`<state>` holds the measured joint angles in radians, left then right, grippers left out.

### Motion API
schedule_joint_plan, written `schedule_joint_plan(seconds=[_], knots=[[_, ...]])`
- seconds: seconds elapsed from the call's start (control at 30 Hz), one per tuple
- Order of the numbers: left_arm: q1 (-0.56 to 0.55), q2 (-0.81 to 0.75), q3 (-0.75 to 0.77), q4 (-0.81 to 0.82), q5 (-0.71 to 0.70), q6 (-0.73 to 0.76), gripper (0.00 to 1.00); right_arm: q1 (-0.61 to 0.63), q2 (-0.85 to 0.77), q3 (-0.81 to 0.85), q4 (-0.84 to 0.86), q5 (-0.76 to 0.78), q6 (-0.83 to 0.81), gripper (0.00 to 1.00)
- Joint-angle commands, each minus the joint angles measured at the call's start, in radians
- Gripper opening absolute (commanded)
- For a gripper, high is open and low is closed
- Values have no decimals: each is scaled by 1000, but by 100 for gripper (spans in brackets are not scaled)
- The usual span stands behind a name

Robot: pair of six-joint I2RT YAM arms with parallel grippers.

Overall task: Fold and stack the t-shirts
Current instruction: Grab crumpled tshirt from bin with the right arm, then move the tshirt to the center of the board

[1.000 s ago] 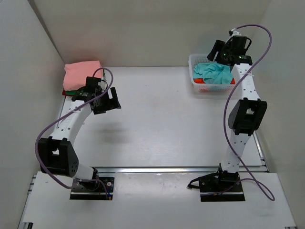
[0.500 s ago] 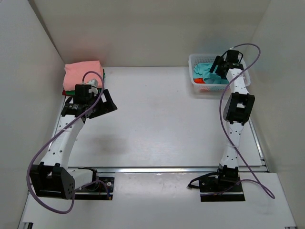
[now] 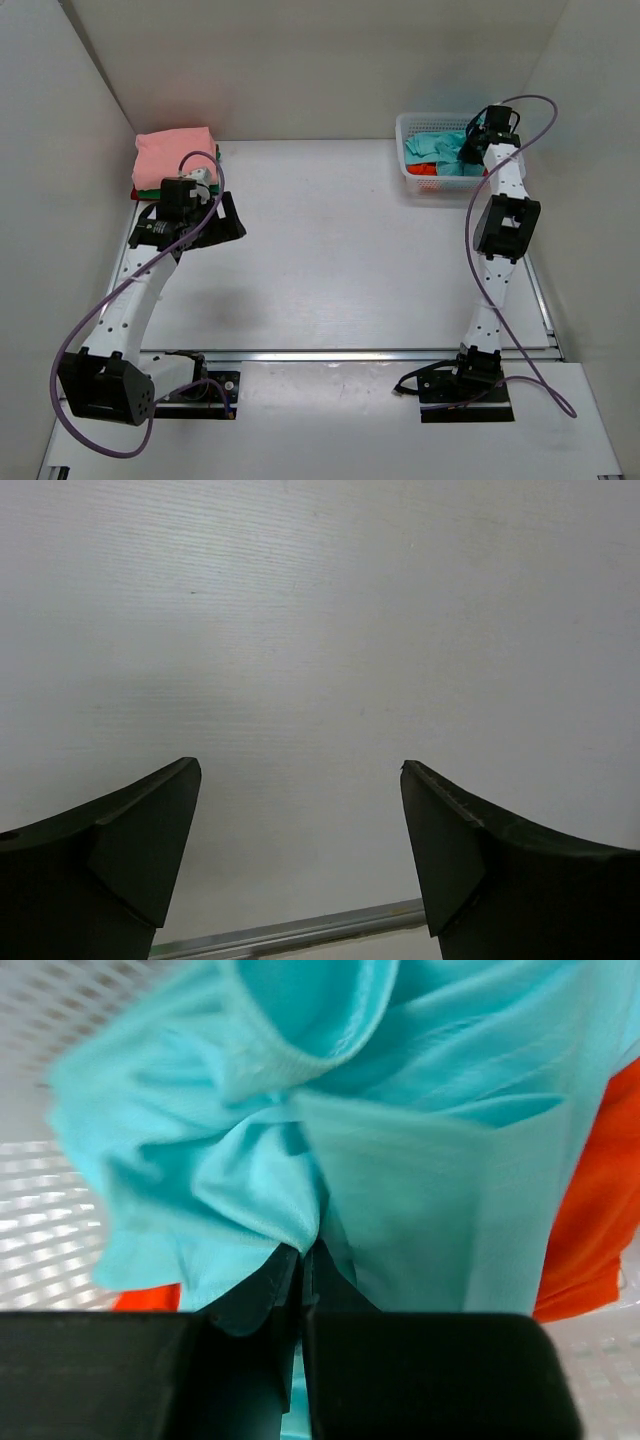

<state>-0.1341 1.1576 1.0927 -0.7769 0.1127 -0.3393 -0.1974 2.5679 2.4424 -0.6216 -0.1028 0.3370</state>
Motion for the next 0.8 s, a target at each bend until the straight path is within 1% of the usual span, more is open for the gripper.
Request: schedule_joint_plan(seconds=[0.0,0.03,0.07,0.1,0.13,0.17,0.2,0.23,0.27,0.3,0.4,0.47,0.5,0.53,0.57,0.63,0.7,0.73,0.77], knots=[[-12,-19,-2,51,71,0,89,4,-216,30,112,-41,-12,0],[-10,-16,4,56,80,3,84,12,-268,29,121,-50,-15,0],[-18,-13,7,65,87,-4,60,25,-329,38,137,-54,-29,0],[-21,-12,4,65,93,-16,47,45,-400,38,161,-35,-45,0],[-18,5,0,67,88,-21,28,62,-443,24,204,-20,-74,0],[-24,4,2,77,97,-26,20,90,-531,-23,271,-15,-110,0],[-33,11,-1,85,116,-32,19,107,-585,-81,305,-18,-119,0],[-33,16,-7,90,116,-36,24,116,-671,-107,354,-56,-122,0],[-35,10,-14,100,122,-44,30,124,-727,-120,355,-99,-98,0],[-36,10,-17,102,125,-49,32,131,-782,-140,365,-118,-66,0],[-44,13,-5,105,128,-56,32,142,-903,-259,427,-251,-12,0],[-55,22,18,94,117,-56,27,182,-1020,-331,460,-305,3,0],[-47,24,33,93,107,-63,24,197,-1081,-379,473,-322,20,0],[-47,22,36,85,101,-76,15,214,-1106,-403,506,-359,40,0],[-33,16,62,82,99,-87,14,233,-1150,-458,514,-373,62,0],[-30,22,96,76,82,-89,14,260,-1211,-509,505,-383,105,0],[-22,25,128,77,88,-96,17,282,-1265,-592,497,-388,122,0],[-15,18,128,80,88,-102,18,288,-1278,-670,493,-408,126,0],[-10,22,133,82,99,-118,18,292,-1295,-706,488,-432,140,0]])
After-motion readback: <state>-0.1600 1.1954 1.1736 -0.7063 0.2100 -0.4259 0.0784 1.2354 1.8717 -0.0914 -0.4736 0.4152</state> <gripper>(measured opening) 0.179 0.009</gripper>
